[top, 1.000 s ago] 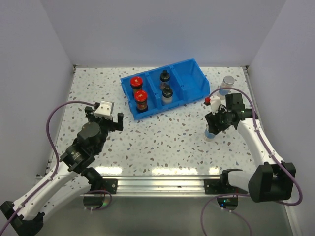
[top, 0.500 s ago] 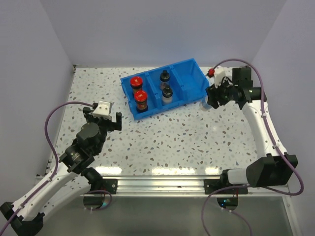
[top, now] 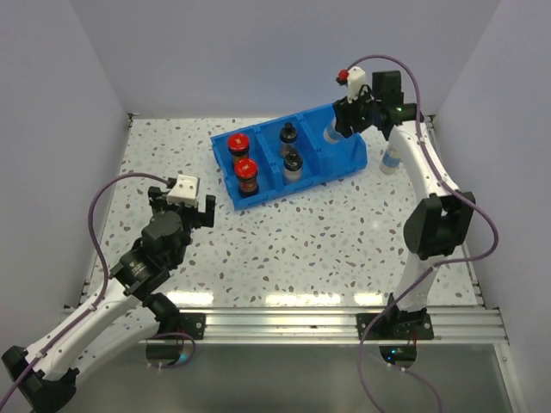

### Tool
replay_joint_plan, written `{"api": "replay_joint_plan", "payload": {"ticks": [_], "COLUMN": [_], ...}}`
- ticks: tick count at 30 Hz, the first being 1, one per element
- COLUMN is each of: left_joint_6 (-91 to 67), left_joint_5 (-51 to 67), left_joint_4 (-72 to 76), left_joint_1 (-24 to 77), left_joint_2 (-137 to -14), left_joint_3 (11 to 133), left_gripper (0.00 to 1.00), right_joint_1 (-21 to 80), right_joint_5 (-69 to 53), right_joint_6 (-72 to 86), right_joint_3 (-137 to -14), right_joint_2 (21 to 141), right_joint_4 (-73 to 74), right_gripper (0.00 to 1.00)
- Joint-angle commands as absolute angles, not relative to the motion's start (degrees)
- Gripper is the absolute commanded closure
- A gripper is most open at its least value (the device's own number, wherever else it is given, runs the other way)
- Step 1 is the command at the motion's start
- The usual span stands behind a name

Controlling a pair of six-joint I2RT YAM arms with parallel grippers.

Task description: Organize the condiment bottles

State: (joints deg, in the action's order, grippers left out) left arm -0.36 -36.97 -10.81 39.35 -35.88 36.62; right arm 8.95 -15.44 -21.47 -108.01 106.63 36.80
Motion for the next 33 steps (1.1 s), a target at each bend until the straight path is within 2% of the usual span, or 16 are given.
{"api": "replay_joint_plan", "payload": {"ticks": [1,8,14,18,19,23,28,29,31,32,33], "left_joint_6": [-0.26,1.49,1.67,1.67,1.67,1.67,1.67,1.67,1.58,1.67,1.67], "left_joint_5": [-39.02,-39.64,-39.38,-39.29,-39.20,-39.29,-39.46,-39.55,-39.46,-39.55,-39.55], "left_joint_4": [-9.40,-9.23,-8.88,-8.96,-8.96,-8.97,-9.05,-9.05,-9.05,-8.97,-9.05], "left_joint_1": [39.11,39.11,39.02,39.02,39.11,39.11,39.11,39.11,39.11,39.02,39.02], "left_joint_2": [-36.47,-37.00,-37.35,-37.35,-37.27,-37.18,-37.18,-37.18,-37.09,-37.09,-37.09], "left_joint_3": [35.86,35.60,35.60,35.60,35.60,35.51,35.51,35.51,35.51,35.51,35.51], "left_gripper": [0.00,0.00,0.00,0.00,0.00,0.00,0.00,0.00,0.00,0.00,0.00], "right_joint_1": [10.98,11.51,11.69,11.78,11.78,11.78,11.78,11.69,11.69,11.69,11.78], "right_joint_5": [-11.70,-7.91,-7.38,-7.56,-7.38,-7.03,-6.94,-6.77,-6.51,-6.42,-6.33], "right_joint_6": [-20.74,-23.64,-25.05,-25.31,-25.31,-25.05,-25.49,-25.58,-25.75,-25.75,-25.75], "right_joint_3": [-118.98,-139.74,-139.92,-139.13,-138.87,-138.43,-137.90,-137.81,-137.55,-137.37,-137.29], "right_joint_2": [113.09,131.30,135.09,135.53,135.61,136.05,136.49,136.49,136.32,136.14,136.14], "right_joint_4": [30.58,35.68,34.80,34.45,34.37,33.93,33.84,33.66,33.49,33.31,33.14], "right_gripper": [1.00,1.00,1.00,0.95,0.89,0.78,0.75,0.66,0.55,0.35,0.28]}}
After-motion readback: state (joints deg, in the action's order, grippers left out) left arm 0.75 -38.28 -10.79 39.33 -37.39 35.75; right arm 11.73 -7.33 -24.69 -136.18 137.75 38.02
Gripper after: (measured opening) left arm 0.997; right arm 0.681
